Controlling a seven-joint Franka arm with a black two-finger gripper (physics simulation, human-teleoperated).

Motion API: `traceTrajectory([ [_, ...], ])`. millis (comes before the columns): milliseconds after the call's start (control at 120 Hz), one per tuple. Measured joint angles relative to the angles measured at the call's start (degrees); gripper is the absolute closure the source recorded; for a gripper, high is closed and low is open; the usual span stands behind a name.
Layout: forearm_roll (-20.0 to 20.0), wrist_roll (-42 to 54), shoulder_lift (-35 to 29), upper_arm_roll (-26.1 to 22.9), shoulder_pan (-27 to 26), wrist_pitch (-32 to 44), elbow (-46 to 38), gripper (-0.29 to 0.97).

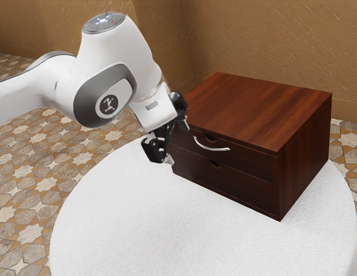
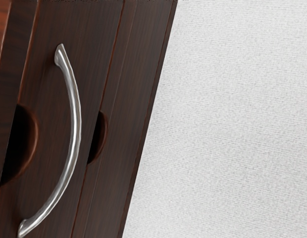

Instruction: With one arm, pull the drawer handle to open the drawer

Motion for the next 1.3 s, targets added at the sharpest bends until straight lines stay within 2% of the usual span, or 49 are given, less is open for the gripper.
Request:
traceTrajectory([
  [392, -3.4, 8.6, 0.3, 0.0, 0.3, 5.8, -3.2, 0.0],
  [1300, -4.2, 16.7, 4.1, 0.9, -1.1, 10.8, -3.8, 0.0],
])
